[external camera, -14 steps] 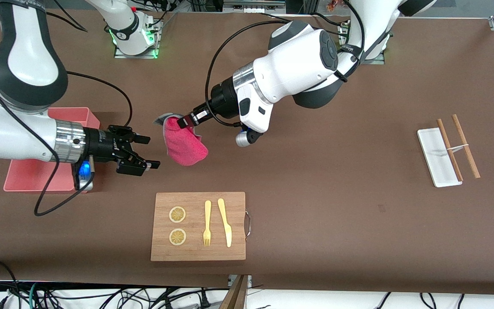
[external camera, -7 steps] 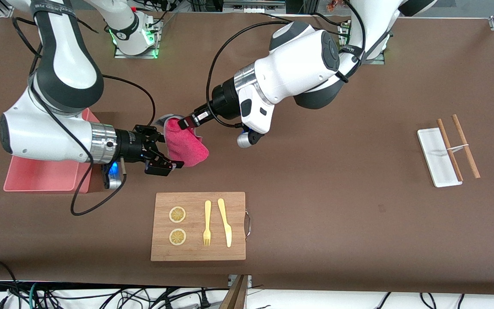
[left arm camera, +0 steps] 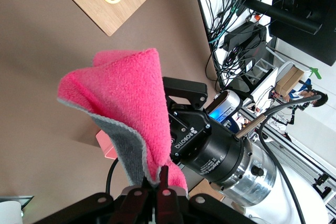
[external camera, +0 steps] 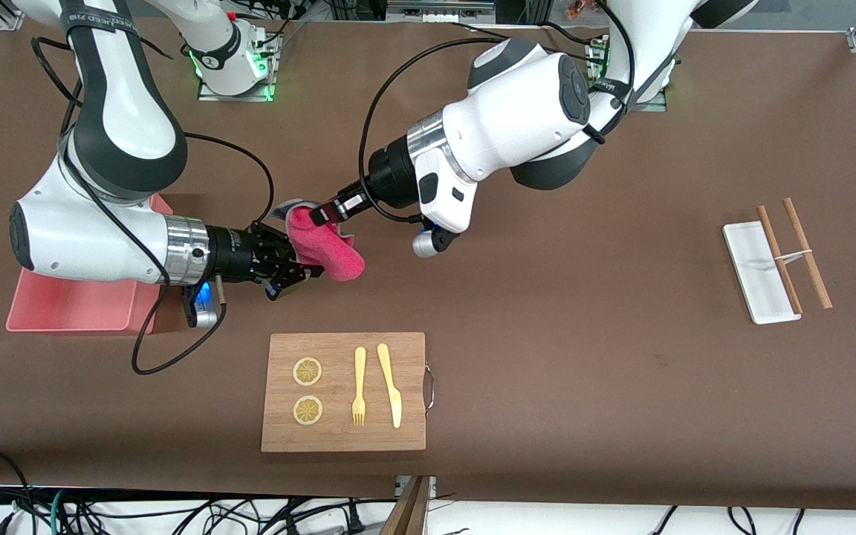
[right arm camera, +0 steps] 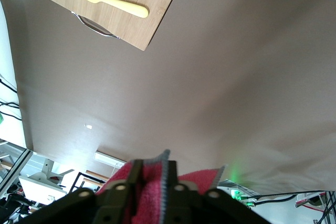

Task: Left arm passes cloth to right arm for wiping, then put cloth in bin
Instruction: 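Reach the right gripper to the cloth held by the left gripper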

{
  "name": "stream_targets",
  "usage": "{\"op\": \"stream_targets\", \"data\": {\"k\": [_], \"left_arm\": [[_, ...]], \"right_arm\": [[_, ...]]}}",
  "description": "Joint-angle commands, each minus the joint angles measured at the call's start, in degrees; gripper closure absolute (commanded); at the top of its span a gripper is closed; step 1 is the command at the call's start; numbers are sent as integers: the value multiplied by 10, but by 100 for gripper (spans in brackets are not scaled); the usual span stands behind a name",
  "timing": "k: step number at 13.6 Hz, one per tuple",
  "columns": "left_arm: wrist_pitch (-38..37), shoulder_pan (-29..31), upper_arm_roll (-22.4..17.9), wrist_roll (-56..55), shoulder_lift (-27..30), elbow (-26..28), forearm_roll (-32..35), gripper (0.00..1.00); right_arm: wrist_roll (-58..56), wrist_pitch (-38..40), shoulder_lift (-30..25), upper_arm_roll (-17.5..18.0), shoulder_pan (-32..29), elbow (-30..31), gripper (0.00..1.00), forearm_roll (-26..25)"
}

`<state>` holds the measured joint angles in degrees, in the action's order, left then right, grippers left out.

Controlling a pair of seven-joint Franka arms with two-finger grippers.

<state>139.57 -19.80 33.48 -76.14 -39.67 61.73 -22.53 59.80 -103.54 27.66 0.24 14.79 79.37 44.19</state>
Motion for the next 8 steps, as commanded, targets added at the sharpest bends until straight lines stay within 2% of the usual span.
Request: {"op": "stream_targets", "data": {"k": [1,5,6,7,8], "left_arm": [[1,-4,-2,0,-9,-19,-15,100],[-1,1,-2,1,-8,-18,-15,100],[-1,10,-2,4,-7,-15,-14,55],[-2,12,-3,5,-5,-14,-10,1],[-4,15,-2,6,-5,-14,-13,0]], "right_arm": [[7,1,-1,-1,1,0,100,13],[4,2,0,-1,1,0,100,13],[4,2,0,-1,1,0,100,13],[4,2,3,-1,1,0,100,13],[3,2,4,-1,1,0,100,12]]}}
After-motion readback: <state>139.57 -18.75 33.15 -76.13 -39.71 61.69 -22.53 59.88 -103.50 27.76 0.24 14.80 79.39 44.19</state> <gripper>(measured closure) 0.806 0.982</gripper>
